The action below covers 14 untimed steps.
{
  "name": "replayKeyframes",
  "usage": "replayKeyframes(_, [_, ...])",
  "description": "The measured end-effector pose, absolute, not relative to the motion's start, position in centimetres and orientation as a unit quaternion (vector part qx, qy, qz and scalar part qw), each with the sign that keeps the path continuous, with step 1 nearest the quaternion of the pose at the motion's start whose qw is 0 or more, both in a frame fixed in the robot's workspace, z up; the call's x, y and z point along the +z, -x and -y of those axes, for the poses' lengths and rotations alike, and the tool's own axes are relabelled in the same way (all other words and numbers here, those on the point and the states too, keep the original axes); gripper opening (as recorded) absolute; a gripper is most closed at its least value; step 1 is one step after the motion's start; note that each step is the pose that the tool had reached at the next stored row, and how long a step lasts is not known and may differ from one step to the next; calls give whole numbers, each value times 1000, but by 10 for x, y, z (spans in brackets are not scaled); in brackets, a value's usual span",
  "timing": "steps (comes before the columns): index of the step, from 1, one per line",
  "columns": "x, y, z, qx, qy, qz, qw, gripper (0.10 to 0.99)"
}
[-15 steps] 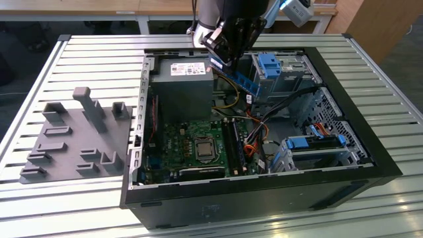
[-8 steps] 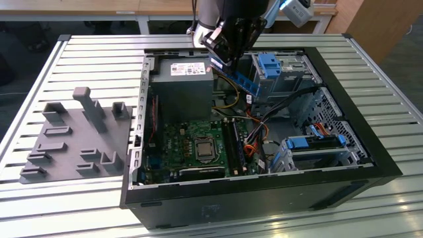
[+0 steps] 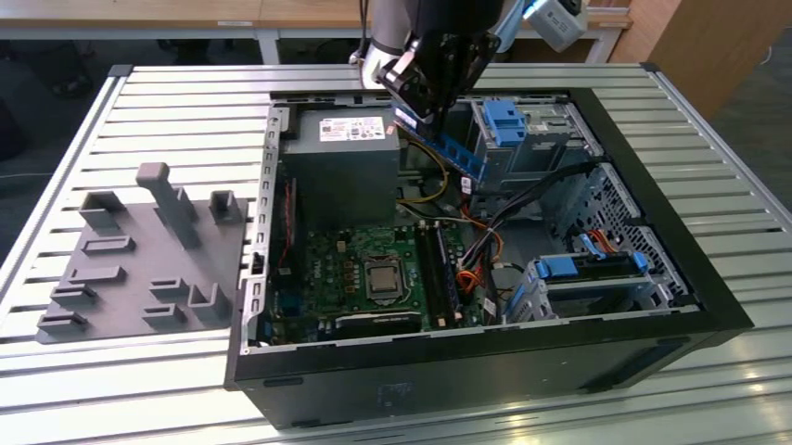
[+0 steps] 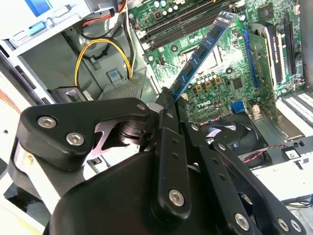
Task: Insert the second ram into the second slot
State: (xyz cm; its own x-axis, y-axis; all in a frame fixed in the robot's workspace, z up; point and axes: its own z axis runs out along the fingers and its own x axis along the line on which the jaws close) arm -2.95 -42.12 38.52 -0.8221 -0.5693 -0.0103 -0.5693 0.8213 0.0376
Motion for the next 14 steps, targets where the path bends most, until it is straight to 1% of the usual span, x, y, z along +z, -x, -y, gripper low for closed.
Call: replayKeyframes(14, [385, 30, 421, -19, -289, 957, 1, 137])
